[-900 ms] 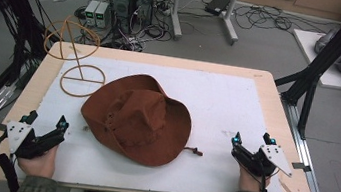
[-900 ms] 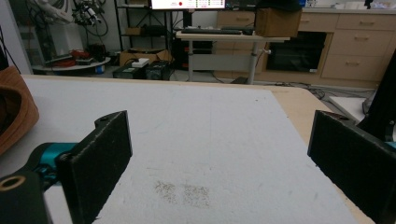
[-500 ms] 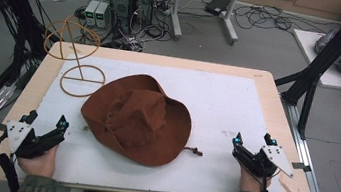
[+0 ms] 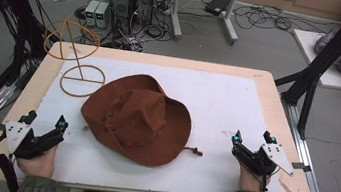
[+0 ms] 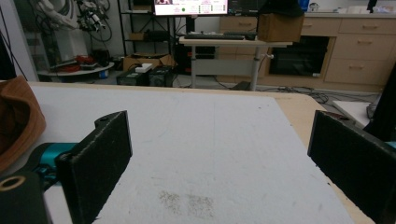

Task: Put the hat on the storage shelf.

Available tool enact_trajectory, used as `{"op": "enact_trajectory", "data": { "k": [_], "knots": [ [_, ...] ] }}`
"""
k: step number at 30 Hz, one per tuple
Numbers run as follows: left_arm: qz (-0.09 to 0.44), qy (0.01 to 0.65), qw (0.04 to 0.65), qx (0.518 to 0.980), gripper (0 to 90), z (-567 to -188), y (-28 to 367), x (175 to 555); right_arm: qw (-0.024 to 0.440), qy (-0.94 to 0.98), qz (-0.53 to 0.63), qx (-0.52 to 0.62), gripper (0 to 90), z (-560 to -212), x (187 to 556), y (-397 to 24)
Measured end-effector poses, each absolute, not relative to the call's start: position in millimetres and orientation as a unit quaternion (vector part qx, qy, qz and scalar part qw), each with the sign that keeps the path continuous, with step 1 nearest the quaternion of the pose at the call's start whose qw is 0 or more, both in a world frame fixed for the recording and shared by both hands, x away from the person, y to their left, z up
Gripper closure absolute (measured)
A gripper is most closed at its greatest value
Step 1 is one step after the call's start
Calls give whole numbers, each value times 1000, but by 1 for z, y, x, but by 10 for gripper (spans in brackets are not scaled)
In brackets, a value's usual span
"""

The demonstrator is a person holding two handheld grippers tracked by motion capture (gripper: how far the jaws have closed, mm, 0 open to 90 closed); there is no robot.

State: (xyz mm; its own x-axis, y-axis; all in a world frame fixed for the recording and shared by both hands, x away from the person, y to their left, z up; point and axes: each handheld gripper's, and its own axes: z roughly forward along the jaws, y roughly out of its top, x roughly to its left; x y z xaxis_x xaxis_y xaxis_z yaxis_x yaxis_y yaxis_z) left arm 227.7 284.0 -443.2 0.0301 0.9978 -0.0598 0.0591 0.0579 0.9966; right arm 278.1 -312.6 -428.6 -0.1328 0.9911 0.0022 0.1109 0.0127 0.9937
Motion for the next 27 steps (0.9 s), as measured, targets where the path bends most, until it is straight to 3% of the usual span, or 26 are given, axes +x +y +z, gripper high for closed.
{"op": "enact_trajectory", "data": {
  "k": [16,27],
  "knots": [
    [461,522,510,505,112,-443,286,225,402,608,534,428,53,-405,293,-283],
    [455,527,518,497,112,-442,290,225,324,662,558,382,35,-396,312,-241]
  ]
}}
